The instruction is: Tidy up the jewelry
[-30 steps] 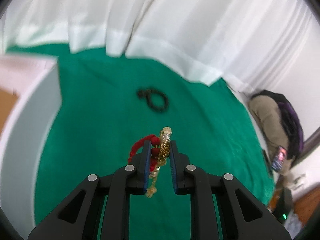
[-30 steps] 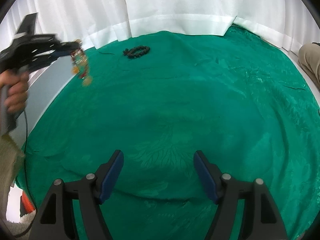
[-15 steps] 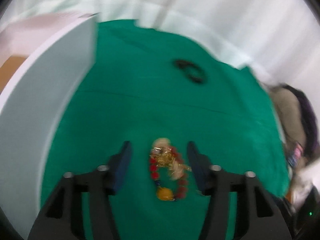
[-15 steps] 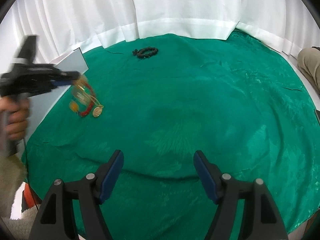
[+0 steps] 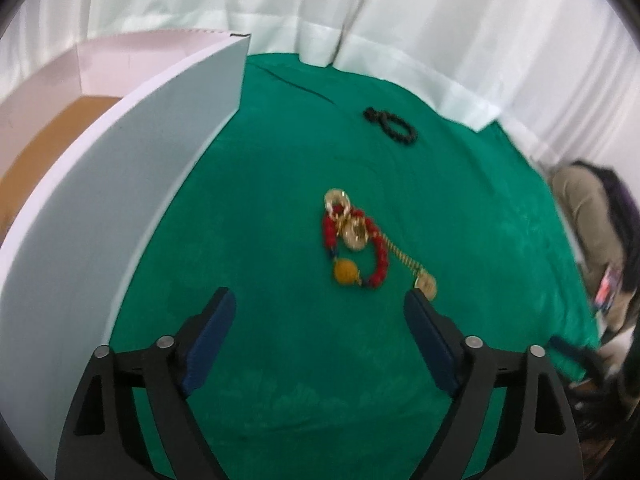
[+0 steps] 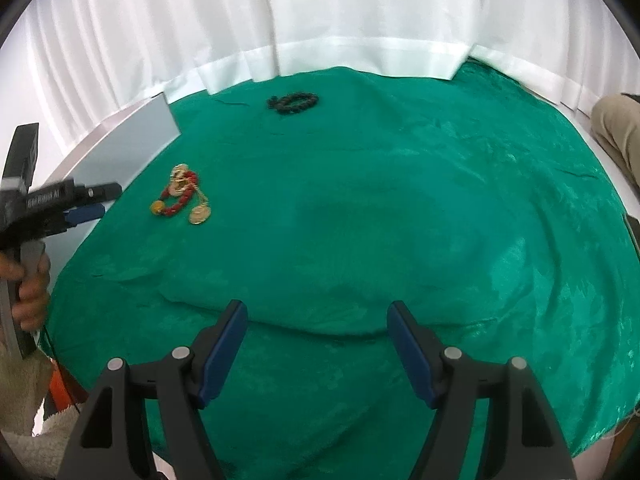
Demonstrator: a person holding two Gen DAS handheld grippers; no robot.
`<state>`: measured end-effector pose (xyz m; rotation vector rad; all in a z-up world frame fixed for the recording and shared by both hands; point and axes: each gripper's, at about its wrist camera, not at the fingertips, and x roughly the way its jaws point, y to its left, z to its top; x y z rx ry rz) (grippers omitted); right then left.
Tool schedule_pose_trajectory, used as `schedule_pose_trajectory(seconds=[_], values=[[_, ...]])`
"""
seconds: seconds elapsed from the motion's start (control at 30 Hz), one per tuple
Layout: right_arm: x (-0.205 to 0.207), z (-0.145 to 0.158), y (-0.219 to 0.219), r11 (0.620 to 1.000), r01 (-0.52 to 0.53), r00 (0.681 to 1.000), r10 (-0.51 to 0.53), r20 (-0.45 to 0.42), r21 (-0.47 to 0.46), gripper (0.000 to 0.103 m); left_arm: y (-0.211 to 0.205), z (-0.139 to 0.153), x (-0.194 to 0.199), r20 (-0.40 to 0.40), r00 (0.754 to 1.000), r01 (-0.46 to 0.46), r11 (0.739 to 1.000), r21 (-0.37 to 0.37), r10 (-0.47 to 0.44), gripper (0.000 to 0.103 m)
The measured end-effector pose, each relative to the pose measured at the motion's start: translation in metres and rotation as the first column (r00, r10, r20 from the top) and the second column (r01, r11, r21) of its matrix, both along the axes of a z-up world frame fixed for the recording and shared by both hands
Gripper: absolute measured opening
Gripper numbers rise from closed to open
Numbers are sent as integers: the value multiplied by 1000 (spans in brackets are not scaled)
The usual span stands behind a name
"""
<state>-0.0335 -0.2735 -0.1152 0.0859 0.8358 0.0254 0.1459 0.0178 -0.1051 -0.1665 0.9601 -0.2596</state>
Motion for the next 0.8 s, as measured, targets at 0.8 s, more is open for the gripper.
schedule_pose_trajectory(seconds=[0.8], values=[[64,38,72,952,-302,953,302,4,-42,74,34,-10,-51,24,998,-61,998,26,61,92]])
